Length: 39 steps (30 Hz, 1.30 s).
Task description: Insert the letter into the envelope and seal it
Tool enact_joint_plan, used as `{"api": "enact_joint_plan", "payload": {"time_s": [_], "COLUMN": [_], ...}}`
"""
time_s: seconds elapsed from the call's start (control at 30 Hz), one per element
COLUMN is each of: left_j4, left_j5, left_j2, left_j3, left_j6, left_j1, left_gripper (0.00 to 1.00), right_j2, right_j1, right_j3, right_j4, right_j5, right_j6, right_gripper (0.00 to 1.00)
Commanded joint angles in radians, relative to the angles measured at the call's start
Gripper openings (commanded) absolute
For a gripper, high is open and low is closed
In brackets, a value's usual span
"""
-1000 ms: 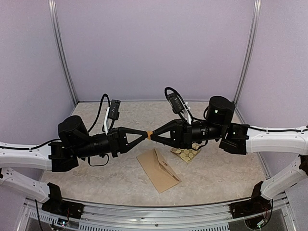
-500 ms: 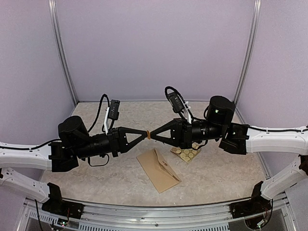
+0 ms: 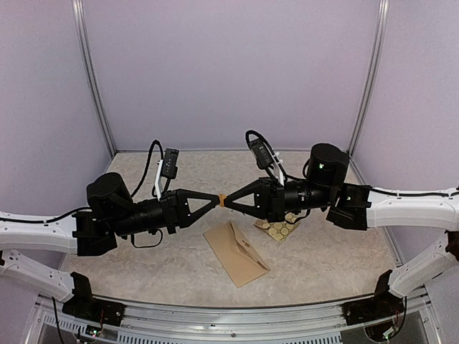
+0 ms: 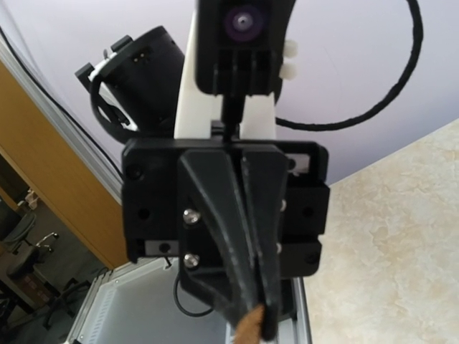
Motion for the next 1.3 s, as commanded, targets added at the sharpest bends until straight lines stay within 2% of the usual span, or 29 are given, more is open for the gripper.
{"api": "enact_joint_plan", "payload": {"time_s": [0.0,0.73,0.83,0.93,1.03,1.17,1.27], "left_j4": [0.000,-0.035,-0.076,-0.118,-0.128,-0.137,-0.082], "left_j5": [-0.003,-0.050,-0.077,-0.066,-0.020,0.003,0.069], "left_j2": [0.004,0.005,0.020,0.046,0.076,0.112,0.126], "left_j3": [-0.009,-0.010,0.005,0.036,0.071,0.099,0.091], "left_j6": [0.008,0.018,0.029,0.042,0.058,0.079,0.078], "left_j1": [-0.003,-0.001,0.005,0.029,0.045,0.051,0.051], "left_gripper": [0.00,0.01,0.30,0.31,0.41,0.41,0.29], "right_j2": [0.001,-0.077,-0.091,-0.113,-0.148,-0.181,-0.175], "right_j1": [0.004,-0.027,-0.037,-0.046,-0.054,-0.062,-0.065], "right_j3": [0.023,-0.038,-0.034,-0.025,-0.050,-0.093,-0.119], "right_j4": [-0.011,-0.026,-0.100,-0.227,-0.266,-0.243,-0.180], "right_j5": [0.016,0.145,0.175,0.233,0.250,0.253,0.180], "right_j6": [-0.010,-0.004,-0.026,-0.063,-0.066,-0.047,-0.033], "right_gripper": [0.03,0.00,0.00,0.00,0.00,0.00,0.00]}}
